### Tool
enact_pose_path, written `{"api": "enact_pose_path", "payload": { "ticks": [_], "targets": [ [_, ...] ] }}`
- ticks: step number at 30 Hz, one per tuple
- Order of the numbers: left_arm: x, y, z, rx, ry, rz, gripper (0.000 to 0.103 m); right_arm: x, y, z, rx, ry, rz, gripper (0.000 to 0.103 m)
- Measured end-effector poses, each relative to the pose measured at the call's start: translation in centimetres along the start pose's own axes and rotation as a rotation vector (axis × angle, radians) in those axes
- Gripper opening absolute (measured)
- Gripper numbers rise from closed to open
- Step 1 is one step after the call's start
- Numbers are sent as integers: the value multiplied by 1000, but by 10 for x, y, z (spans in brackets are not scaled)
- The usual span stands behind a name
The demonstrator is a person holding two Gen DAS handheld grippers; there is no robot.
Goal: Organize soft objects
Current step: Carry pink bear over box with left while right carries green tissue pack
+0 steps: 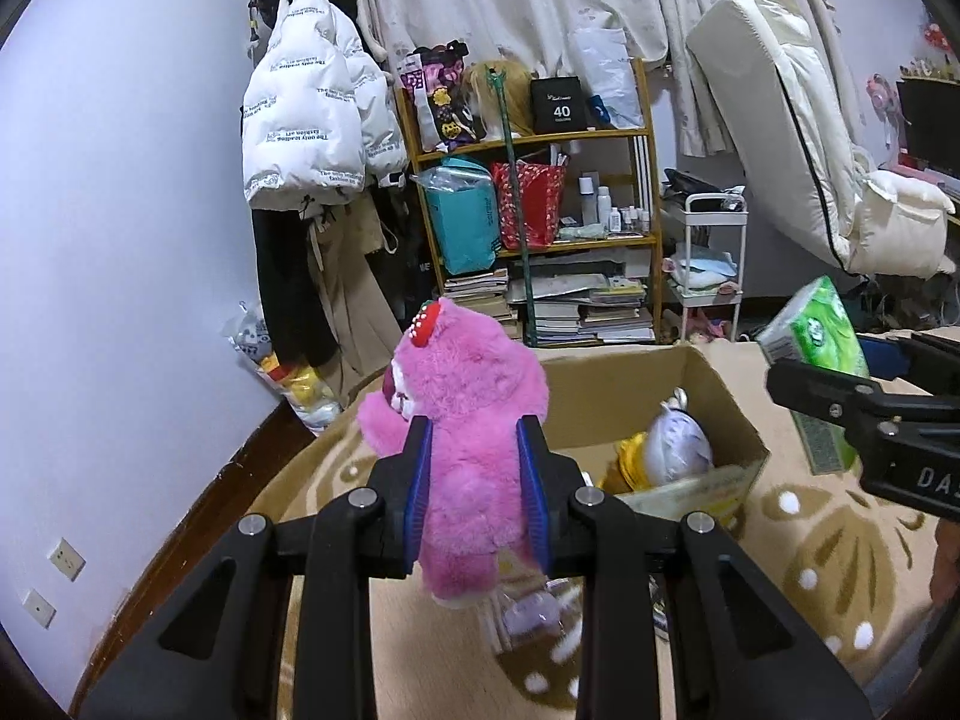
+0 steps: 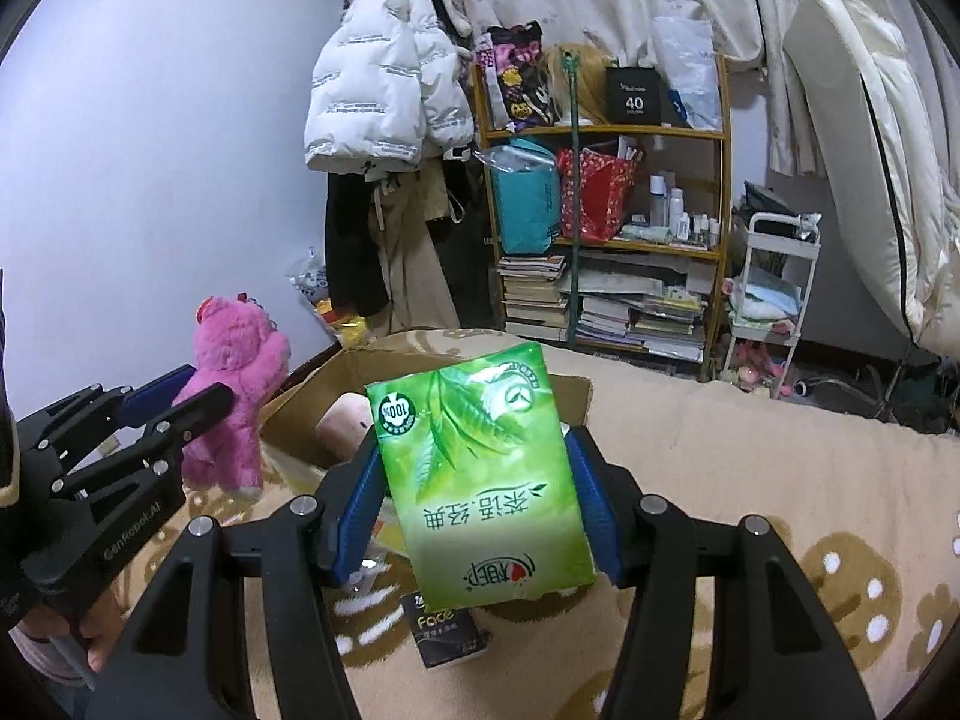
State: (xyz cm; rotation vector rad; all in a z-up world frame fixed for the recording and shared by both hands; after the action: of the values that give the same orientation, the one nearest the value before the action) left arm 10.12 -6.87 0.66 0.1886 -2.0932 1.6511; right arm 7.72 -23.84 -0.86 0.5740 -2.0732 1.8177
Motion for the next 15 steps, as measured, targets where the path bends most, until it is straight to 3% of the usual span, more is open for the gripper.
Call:
{"api": "enact_pose_path", "payload": {
  "ticks": [7, 8, 15],
  "targets": [
    [-29, -14, -5, 13, 5, -12, 26, -21, -15, 15, -8, 17, 0, 62],
    [-33, -14, -6, 19, 8, -17, 22, -24, -17, 17, -8, 18, 3, 62],
    [-64, -3, -12, 37, 10, -74, 20, -54, -23, 20, -16, 13, -14, 62]
  ]
}}
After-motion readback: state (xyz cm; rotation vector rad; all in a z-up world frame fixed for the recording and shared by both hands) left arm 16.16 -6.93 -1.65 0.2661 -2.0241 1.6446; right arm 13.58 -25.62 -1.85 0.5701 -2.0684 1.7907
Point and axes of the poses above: each gripper's, at about its wrist camera, not at the fingertips, and x roughly against the way its jaws point, z to its right, y to its underside, the point moved 3 cm from there along -x, roughly the way its jaws point, and after that the axes turned 1 degree about z, right-handed, at the moved point
